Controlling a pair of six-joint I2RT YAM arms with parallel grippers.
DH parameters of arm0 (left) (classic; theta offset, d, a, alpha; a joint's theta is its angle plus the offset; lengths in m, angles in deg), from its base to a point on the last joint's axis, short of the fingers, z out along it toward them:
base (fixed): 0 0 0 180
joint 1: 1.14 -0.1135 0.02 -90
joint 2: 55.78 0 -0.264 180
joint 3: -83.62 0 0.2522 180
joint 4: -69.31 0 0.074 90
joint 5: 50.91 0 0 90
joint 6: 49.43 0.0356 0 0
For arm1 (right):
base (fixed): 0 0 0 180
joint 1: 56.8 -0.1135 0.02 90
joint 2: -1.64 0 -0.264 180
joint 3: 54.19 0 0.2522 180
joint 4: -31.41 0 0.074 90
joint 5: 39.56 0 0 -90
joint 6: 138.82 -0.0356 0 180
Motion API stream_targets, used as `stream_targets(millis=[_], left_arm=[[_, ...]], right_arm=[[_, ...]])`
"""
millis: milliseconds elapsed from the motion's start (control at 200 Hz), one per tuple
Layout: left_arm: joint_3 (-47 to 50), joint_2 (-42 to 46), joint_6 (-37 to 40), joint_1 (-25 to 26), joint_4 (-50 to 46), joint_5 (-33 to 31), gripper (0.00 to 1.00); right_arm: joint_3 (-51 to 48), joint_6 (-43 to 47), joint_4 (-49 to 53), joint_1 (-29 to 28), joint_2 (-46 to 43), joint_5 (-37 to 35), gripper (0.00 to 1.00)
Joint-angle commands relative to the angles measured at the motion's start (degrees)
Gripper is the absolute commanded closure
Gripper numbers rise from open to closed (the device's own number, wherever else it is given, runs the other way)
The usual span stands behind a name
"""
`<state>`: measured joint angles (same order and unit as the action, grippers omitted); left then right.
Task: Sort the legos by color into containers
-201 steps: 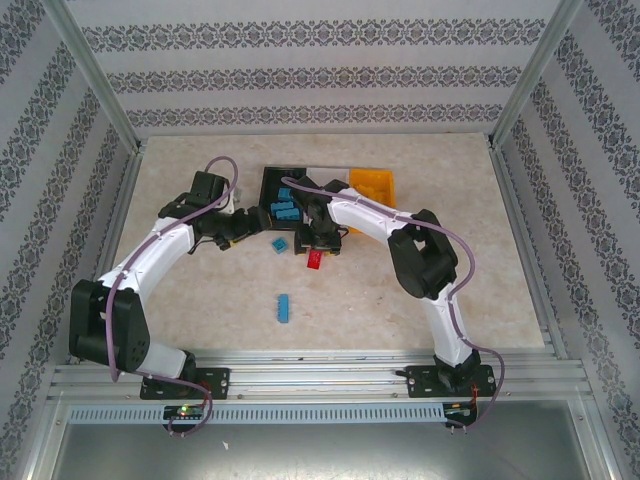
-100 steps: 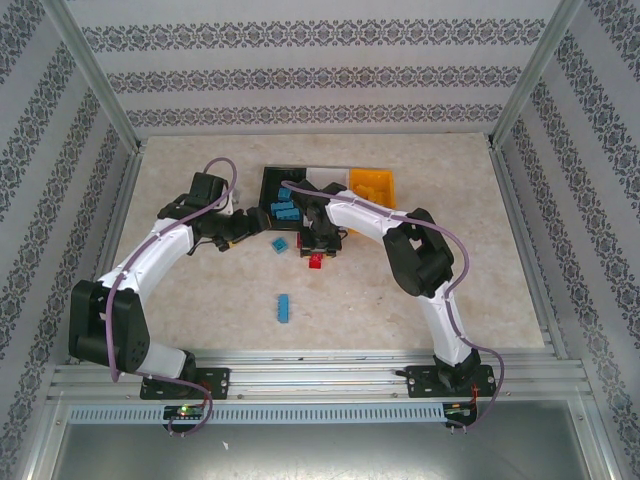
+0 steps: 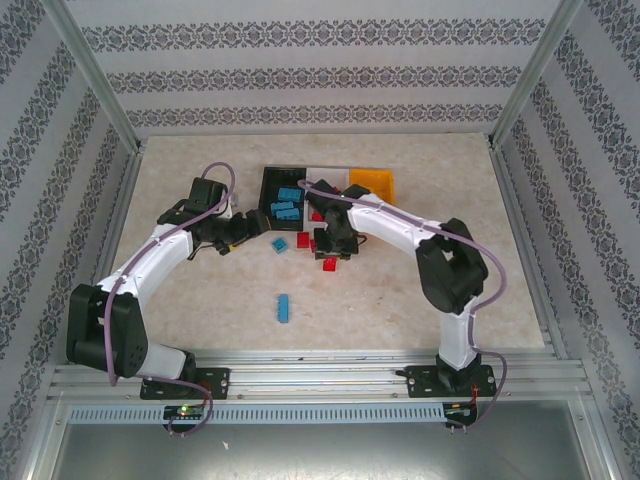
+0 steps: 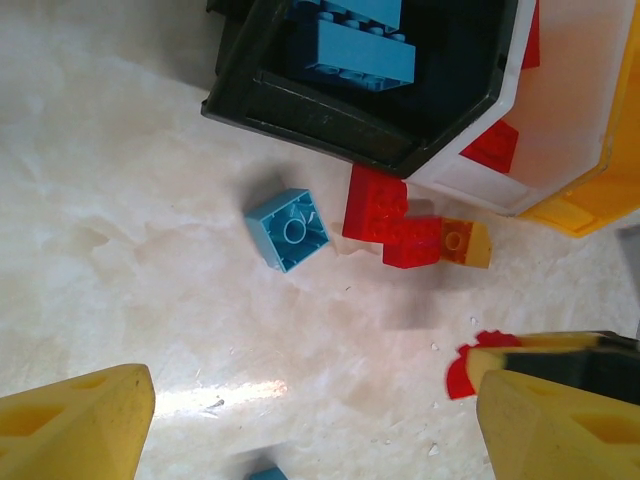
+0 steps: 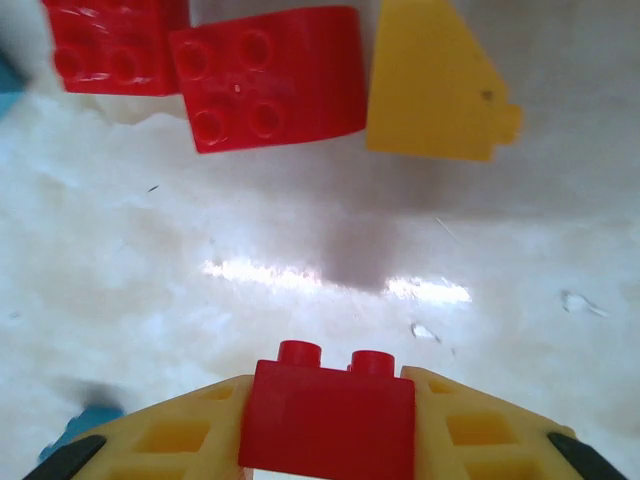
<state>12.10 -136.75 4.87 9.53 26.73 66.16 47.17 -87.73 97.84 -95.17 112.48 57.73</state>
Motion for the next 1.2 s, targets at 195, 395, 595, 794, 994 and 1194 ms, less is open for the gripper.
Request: stream_targets(millis=[195, 395, 595, 794, 994, 1194], left_arm=[[-3.40, -4.75, 1.29, 8.41, 1.32, -1.01, 0.15], [-6.04, -7.68, 2.11, 12.56, -0.94, -2.44, 0.14], [-7.63, -7.08, 3.60, 13.55, -5.95, -4.72, 0.13], [-6.06, -5.52, 3.74, 13.58, -7.88, -5.77, 0.12], [-7.97, -7.51, 5.91, 13.55, -8.92, -5.19, 0.11], [-11.16, -12.49, 8.20, 13.55, -8.01, -3.01, 0.11]], right_arm=[[5.90, 0.47, 0.05, 7.38, -2.58, 0.30, 0.65], [19.64, 3.21, 2.37, 11.47, 6.13, 2.86, 0.65], [38.38, 4.97, 7.16, 13.84, 18.18, 5.31, 0.65], [56.55, 4.75, 12.42, 14.41, 30.49, 7.07, 0.64], [62.03, 4.11, 14.02, 15.30, 33.37, 6.96, 0.46], [55.12, 5.71, 14.61, 14.77, 25.86, 4.33, 0.39]])
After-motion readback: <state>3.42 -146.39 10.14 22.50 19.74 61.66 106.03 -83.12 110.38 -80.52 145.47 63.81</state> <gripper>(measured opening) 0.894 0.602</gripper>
